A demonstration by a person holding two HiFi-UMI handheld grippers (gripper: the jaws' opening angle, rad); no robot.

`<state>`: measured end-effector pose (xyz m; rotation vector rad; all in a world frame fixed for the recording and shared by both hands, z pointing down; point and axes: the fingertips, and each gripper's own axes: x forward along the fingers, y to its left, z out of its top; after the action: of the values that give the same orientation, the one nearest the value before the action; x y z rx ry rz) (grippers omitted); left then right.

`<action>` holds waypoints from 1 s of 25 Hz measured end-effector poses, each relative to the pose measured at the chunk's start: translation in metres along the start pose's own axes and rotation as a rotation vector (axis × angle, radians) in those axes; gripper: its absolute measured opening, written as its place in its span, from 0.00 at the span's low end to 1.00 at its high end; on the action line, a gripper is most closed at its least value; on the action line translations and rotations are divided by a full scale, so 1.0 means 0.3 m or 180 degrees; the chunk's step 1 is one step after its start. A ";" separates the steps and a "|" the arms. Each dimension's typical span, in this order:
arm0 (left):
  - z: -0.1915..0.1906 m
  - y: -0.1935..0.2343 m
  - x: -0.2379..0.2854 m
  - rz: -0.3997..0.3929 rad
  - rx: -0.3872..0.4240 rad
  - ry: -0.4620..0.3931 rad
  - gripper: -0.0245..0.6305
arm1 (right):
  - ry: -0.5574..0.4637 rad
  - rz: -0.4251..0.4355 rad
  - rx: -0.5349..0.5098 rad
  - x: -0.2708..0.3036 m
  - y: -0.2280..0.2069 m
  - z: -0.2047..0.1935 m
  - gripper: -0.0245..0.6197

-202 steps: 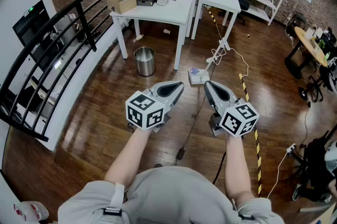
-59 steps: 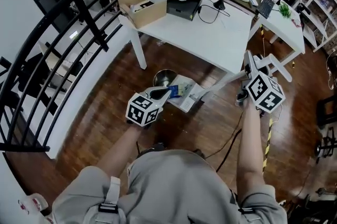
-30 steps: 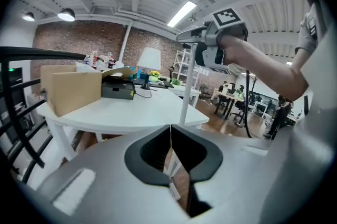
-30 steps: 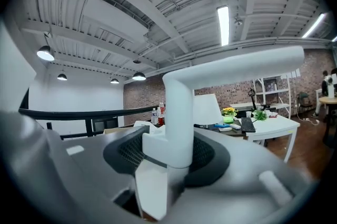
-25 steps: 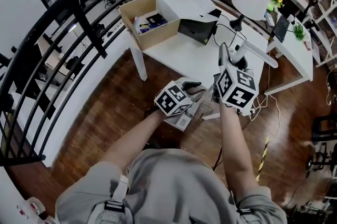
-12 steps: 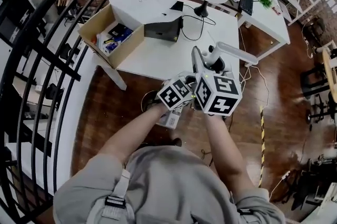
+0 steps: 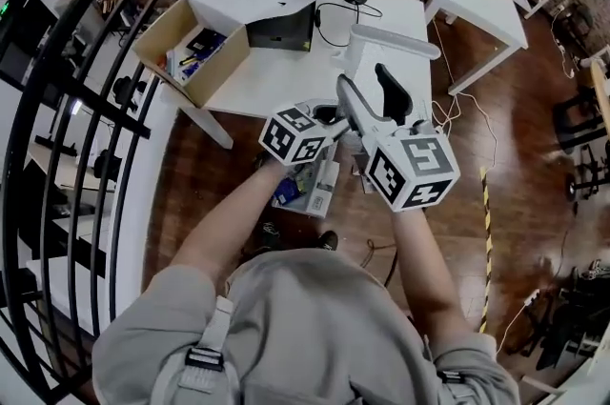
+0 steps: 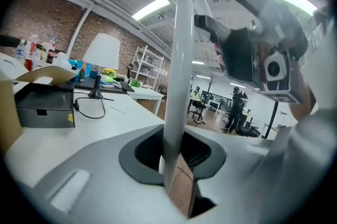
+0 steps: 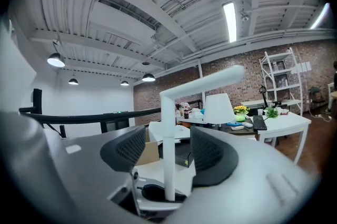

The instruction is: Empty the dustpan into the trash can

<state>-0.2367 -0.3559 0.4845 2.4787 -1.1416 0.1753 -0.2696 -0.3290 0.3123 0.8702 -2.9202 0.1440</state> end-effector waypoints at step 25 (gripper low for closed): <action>0.058 0.534 -0.351 0.0180 -0.1242 -0.0925 0.16 | 0.0464 0.0010 0.0104 0.177 0.165 -0.168 0.40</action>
<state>-0.4273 -0.3827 0.4888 2.1684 -1.2241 -0.3708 -0.3381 -0.3107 0.3653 0.8225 -2.7914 0.2452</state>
